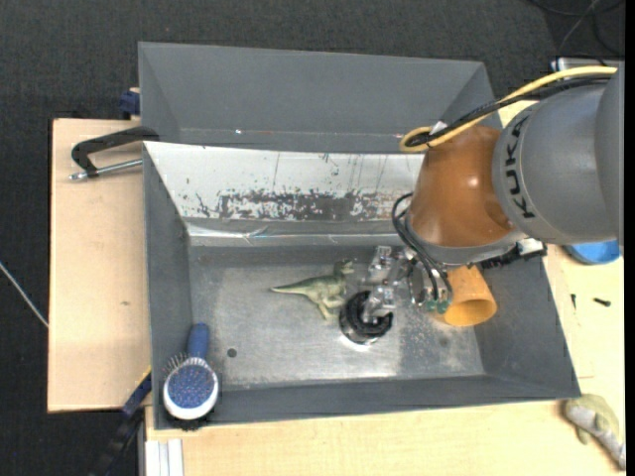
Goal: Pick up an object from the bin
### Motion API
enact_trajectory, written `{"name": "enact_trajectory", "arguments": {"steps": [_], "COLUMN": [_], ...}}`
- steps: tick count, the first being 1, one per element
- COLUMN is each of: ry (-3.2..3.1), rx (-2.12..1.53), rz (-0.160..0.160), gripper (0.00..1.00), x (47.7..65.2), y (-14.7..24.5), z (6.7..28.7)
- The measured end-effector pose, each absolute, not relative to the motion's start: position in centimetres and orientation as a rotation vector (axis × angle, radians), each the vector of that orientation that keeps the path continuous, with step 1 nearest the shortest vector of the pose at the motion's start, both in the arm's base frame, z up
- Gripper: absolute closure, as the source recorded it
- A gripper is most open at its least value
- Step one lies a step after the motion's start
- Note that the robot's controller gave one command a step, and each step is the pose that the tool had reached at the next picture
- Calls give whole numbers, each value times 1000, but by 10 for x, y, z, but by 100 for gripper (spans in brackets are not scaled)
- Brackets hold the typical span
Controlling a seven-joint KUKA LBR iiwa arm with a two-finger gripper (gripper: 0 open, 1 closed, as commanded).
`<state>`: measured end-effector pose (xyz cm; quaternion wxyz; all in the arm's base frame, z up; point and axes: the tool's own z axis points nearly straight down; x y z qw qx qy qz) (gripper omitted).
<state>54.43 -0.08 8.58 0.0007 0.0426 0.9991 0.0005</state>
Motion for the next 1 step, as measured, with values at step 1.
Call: {"name": "enact_trajectory", "arguments": {"steps": [1], "ry": [3126], "rx": [-26], "rz": [0], "gripper": [100], "x": [540], "y": [-4], "z": [232]}}
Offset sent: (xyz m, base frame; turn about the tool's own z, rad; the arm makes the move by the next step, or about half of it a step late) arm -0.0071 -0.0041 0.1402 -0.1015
